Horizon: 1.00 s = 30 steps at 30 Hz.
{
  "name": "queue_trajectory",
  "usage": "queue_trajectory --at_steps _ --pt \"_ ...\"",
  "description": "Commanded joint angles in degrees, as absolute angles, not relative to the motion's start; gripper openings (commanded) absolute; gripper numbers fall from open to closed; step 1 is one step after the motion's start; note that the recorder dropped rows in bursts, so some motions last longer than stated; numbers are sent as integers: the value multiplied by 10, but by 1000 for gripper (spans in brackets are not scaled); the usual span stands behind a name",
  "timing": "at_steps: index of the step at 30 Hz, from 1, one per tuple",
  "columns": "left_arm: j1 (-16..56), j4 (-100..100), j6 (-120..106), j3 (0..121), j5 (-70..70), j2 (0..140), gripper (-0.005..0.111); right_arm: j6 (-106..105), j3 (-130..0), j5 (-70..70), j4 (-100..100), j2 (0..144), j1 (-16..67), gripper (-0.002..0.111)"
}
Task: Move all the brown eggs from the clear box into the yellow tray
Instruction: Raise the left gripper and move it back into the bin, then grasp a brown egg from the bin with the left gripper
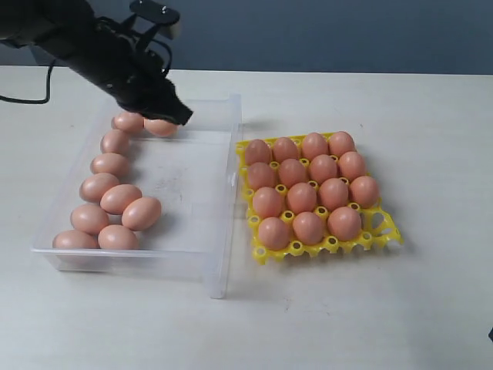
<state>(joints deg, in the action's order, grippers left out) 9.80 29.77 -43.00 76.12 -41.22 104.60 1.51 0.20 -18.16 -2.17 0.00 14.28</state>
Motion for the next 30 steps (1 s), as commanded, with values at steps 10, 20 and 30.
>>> queue_trajectory --at_steps 10,20,30 --pt "124 132 -318 734 -636 1031 41 15 0 -175 -20 0 144 1" --pt "162 102 -319 641 -508 1017 68 15 0 -175 -20 0 144 1" --pt "162 95 -316 593 -379 1022 67 15 0 -175 -20 0 144 1"
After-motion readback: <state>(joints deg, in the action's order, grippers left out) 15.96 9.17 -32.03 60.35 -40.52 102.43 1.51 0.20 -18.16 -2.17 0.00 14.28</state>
